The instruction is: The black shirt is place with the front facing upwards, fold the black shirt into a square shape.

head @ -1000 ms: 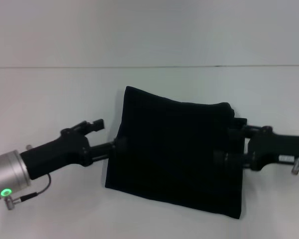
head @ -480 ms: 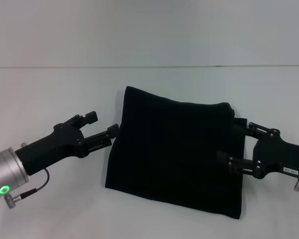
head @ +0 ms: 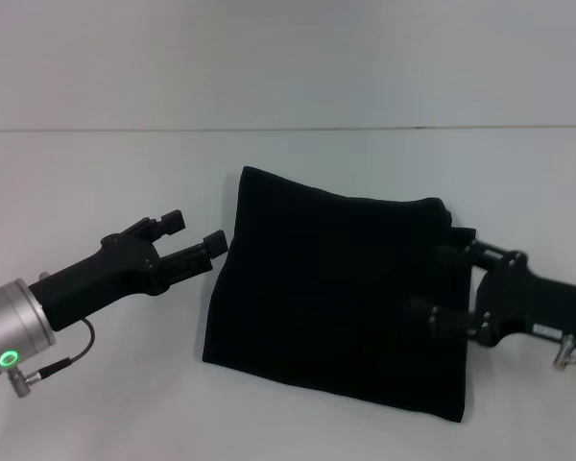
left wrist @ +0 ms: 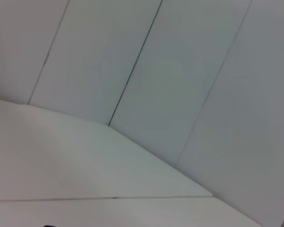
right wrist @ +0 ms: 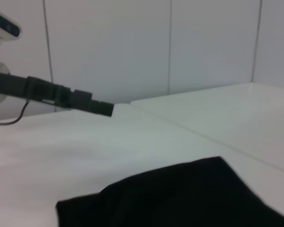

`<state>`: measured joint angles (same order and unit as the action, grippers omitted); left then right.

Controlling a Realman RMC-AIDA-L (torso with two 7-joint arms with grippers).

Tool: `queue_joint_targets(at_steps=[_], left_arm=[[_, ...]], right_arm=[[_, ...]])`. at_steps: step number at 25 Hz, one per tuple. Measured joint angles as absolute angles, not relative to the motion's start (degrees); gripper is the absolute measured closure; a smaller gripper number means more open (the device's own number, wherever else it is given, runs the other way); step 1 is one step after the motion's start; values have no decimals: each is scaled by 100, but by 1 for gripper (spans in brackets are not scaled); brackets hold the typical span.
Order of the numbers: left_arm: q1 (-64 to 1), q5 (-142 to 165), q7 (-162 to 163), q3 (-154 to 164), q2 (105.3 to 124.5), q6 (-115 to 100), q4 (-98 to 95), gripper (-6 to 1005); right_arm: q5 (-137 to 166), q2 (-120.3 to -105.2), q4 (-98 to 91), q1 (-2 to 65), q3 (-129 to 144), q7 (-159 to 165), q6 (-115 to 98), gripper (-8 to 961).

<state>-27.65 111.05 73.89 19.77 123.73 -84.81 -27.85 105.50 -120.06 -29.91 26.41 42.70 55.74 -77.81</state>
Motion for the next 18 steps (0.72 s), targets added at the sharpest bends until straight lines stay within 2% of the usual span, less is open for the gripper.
queue_joint_targets(at_steps=[18], left_arm=[[-2724, 10990, 7562, 1951, 12377, -8453, -2790, 48]], right_arm=[[10544, -12003, -2500, 2285, 4791, 5378, -7014, 93]])
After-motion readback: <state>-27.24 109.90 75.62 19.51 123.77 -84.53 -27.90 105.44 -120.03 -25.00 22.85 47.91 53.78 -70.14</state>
